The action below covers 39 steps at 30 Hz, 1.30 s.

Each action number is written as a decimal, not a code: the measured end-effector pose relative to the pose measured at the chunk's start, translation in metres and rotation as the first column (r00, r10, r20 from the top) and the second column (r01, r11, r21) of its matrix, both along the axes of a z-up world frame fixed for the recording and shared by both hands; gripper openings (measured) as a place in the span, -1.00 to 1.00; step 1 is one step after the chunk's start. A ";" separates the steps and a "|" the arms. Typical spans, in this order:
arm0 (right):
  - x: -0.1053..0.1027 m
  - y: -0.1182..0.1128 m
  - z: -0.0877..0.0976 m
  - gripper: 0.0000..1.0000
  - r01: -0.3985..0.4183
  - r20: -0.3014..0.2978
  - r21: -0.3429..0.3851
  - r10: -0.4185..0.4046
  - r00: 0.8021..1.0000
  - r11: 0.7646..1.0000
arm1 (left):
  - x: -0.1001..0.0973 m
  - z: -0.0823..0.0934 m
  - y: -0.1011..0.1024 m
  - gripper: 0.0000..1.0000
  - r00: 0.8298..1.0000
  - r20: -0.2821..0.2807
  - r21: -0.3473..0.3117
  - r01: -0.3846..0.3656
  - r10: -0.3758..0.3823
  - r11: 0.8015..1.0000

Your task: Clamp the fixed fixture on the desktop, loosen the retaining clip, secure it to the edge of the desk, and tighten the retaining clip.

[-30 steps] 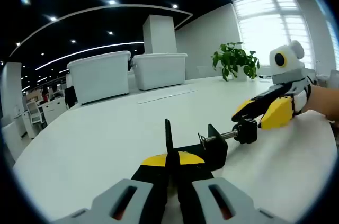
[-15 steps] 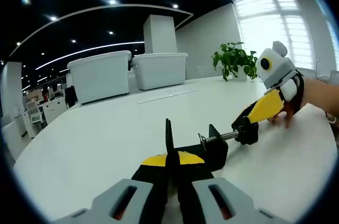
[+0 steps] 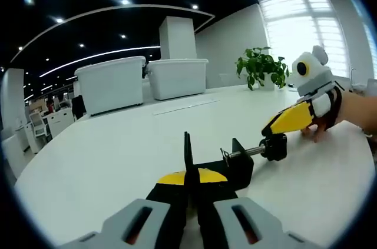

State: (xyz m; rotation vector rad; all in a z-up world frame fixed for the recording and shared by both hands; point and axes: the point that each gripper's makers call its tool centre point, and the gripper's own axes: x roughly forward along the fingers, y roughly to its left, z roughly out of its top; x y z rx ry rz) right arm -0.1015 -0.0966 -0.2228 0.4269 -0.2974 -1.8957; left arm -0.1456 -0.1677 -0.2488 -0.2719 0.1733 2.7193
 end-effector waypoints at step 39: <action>-0.031 0.031 0.034 -0.39 0.115 -0.050 -0.191 -0.127 0.991 0.975 | -0.007 -0.001 -0.003 -0.89 1.000 0.005 0.008 0.003 -0.003 1.000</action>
